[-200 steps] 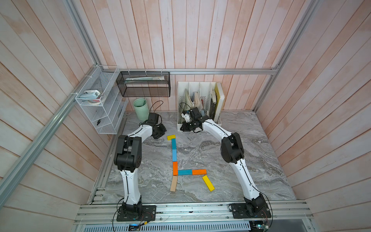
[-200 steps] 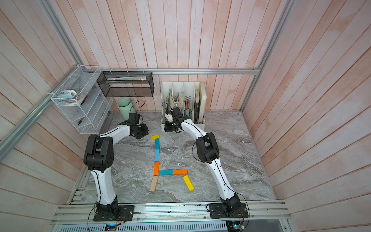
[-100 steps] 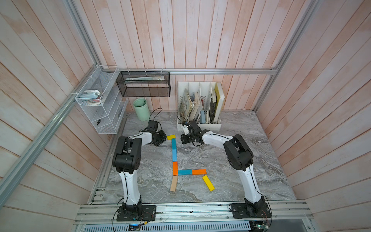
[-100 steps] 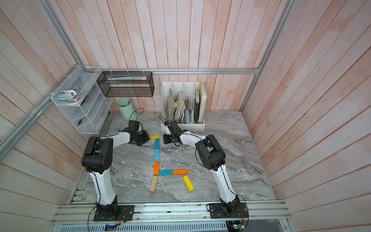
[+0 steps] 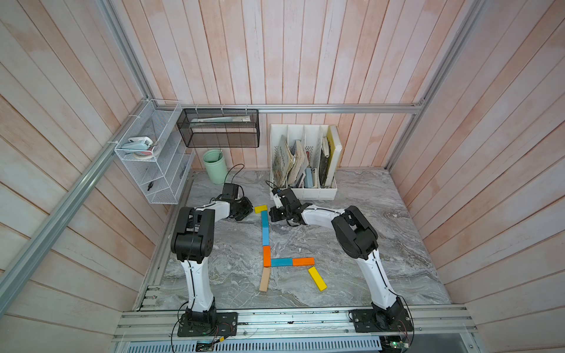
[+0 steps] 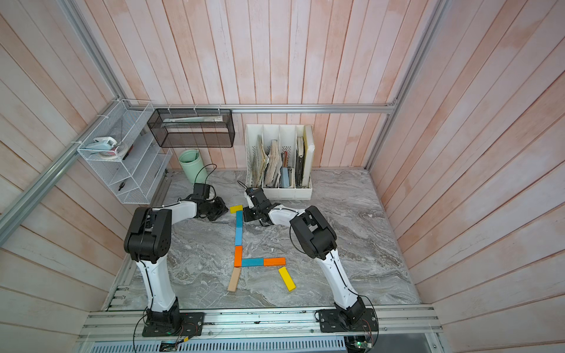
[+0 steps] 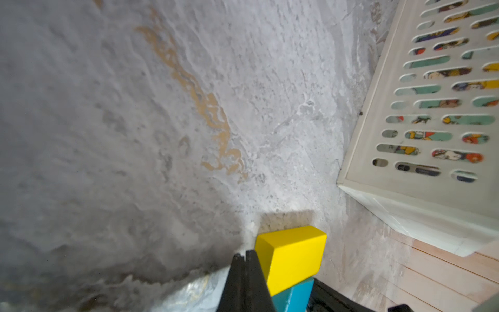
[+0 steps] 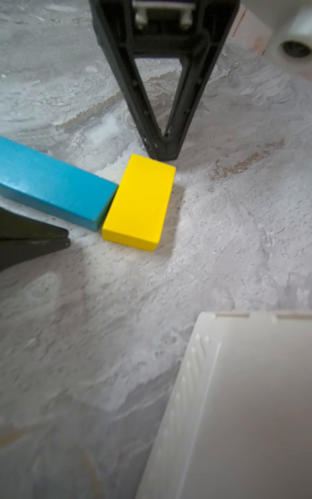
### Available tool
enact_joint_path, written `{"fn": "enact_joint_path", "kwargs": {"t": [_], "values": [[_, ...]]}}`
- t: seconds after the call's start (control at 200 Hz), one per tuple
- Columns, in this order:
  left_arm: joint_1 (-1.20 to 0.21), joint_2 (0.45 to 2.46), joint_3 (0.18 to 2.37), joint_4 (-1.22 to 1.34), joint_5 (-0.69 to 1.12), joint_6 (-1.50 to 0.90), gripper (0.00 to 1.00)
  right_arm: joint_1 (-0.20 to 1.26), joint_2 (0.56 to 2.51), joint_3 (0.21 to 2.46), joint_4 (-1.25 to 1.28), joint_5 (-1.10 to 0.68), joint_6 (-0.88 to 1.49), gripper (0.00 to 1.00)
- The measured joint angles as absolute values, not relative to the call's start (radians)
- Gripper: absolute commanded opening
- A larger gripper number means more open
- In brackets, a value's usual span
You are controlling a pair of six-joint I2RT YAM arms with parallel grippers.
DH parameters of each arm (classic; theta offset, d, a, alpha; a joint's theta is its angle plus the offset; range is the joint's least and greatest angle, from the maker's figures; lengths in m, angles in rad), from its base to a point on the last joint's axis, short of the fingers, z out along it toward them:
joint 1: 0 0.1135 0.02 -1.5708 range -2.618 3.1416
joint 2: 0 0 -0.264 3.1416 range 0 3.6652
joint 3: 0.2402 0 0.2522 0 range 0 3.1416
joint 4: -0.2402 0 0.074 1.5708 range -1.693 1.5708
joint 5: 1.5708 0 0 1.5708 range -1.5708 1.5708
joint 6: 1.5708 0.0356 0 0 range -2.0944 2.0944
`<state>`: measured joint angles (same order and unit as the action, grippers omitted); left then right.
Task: Assemble a giraffe with building blocks
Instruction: Adjust the building block at the center of the board.
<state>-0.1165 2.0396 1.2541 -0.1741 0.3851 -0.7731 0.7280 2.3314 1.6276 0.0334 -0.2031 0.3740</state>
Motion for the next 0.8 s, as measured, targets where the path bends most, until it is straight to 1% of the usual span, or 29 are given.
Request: {"fn": "enact_joint_path", "kwargs": {"t": [0.27,0.56,0.8], "values": [[-0.114,2.058,1.267,-0.167,0.403,-0.775,0.00,0.737,2.338,1.632,0.045,-0.194,0.396,0.00],[-0.114,2.064,1.268,-0.158,0.420,-0.775,0.00,0.740,2.338,1.633,0.049,-0.118,0.423,0.00],[-0.114,2.082,1.291,-0.158,0.430,-0.775,0.00,0.736,2.362,1.678,0.030,-0.101,0.426,0.00]]}}
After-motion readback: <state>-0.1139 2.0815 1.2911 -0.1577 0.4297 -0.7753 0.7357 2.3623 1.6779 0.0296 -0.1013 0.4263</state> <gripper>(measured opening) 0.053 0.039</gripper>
